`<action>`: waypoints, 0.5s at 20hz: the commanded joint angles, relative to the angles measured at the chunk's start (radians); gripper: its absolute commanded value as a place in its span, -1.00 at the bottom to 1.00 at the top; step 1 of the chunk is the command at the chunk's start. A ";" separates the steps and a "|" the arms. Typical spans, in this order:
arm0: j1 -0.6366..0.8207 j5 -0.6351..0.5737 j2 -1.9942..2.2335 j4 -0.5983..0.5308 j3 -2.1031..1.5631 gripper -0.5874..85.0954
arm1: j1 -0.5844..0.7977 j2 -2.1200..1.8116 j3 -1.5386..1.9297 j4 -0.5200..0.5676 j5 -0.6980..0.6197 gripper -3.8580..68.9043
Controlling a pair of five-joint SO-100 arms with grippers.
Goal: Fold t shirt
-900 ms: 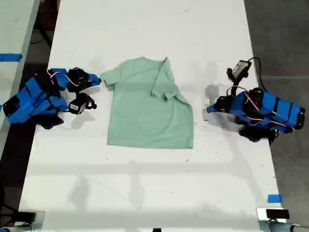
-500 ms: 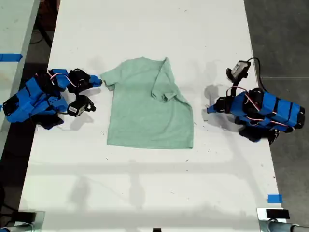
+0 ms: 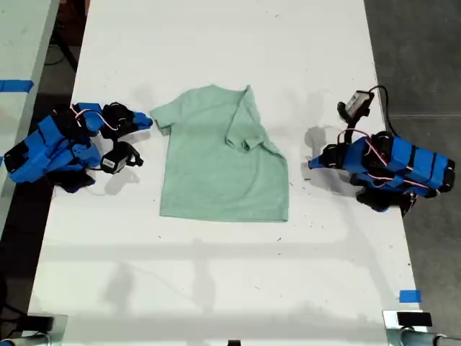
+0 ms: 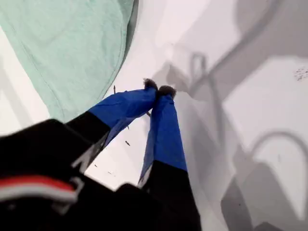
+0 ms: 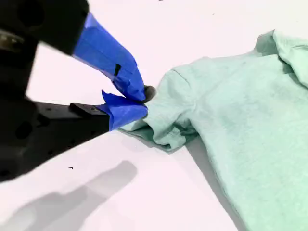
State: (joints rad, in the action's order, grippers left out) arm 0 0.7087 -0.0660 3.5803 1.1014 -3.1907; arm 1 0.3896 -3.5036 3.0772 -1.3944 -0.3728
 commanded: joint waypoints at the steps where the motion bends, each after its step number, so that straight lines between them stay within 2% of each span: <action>1: -0.011 -0.008 0.006 -0.018 -0.012 -0.99 | -0.003 0.002 0.014 0.025 -0.005 -0.86; 10: -0.020 -0.017 0.006 -0.008 0.020 -0.99 | 0.002 0.002 0.014 0.025 -0.008 -0.86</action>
State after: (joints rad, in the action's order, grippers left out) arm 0 0.7087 -0.0782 3.5803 1.1014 -3.1907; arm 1 0.3896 -3.5036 3.0772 -1.3944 -0.3728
